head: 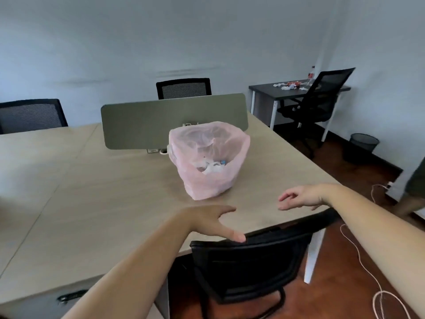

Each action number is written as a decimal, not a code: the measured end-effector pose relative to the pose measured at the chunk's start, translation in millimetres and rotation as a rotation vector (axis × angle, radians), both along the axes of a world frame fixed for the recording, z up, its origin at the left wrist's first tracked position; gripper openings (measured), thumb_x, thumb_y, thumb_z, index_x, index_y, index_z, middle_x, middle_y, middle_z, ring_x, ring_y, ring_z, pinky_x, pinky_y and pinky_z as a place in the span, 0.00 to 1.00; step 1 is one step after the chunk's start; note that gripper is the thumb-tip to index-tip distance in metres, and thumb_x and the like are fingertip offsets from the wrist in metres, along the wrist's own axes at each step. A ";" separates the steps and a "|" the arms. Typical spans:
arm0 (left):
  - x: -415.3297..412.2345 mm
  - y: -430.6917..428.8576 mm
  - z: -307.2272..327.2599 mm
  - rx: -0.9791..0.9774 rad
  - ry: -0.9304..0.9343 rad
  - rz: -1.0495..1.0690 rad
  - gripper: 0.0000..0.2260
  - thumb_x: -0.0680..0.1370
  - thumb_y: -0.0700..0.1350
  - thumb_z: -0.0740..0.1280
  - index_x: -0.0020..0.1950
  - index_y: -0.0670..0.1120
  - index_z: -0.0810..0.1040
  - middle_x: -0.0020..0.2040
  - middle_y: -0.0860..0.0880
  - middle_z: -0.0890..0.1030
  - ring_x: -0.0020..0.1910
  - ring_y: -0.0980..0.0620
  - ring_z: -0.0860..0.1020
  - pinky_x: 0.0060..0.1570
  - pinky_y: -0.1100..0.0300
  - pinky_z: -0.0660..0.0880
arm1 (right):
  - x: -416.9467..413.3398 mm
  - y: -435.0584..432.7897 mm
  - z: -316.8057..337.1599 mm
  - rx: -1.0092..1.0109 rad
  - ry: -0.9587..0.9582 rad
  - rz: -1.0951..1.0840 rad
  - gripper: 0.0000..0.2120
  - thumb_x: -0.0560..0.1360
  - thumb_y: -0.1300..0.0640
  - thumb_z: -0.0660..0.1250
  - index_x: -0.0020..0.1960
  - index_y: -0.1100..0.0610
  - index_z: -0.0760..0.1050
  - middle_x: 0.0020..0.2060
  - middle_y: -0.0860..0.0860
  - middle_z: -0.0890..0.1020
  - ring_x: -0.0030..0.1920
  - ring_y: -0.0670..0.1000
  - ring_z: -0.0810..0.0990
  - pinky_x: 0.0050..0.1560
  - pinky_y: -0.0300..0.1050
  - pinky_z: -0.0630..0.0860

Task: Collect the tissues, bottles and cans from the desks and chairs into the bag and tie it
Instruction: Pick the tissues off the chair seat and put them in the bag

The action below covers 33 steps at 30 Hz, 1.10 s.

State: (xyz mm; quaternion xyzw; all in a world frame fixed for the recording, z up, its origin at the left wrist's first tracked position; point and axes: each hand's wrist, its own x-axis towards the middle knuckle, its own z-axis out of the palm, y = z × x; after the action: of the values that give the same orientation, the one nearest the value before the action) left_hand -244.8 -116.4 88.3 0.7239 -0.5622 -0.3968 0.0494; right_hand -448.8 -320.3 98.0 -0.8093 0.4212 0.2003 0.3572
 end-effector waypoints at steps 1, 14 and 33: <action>-8.7 4.5 -4.1 0.058 -0.001 -0.031 0.42 0.66 0.66 0.71 0.75 0.58 0.58 0.75 0.58 0.62 0.72 0.57 0.64 0.72 0.57 0.61 | -11.8 5.6 -2.6 0.031 0.055 0.053 0.50 0.44 0.23 0.71 0.62 0.43 0.70 0.62 0.45 0.73 0.64 0.49 0.71 0.61 0.44 0.68; -68.5 21.1 -68.8 -0.293 -0.752 0.139 0.11 0.73 0.42 0.63 0.53 0.51 0.79 0.50 0.47 0.81 0.50 0.43 0.78 0.38 0.58 0.68 | -50.8 60.9 -50.8 -0.806 0.111 0.215 0.12 0.73 0.57 0.65 0.55 0.49 0.79 0.49 0.51 0.83 0.50 0.55 0.79 0.45 0.44 0.73; -250.1 152.0 -63.8 -0.210 -0.732 0.170 0.09 0.72 0.46 0.63 0.49 0.55 0.78 0.47 0.52 0.81 0.50 0.46 0.78 0.41 0.58 0.69 | -228.0 161.6 -58.0 -0.792 -0.003 0.556 0.09 0.69 0.58 0.63 0.46 0.53 0.80 0.41 0.50 0.83 0.40 0.54 0.78 0.37 0.43 0.71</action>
State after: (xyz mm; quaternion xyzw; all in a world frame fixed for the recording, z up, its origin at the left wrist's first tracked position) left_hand -494.9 35.6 24.5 0.8526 -0.5183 -0.0469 -0.0479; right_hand -676.7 -158.8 40.0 -0.9653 0.2321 0.1113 -0.0449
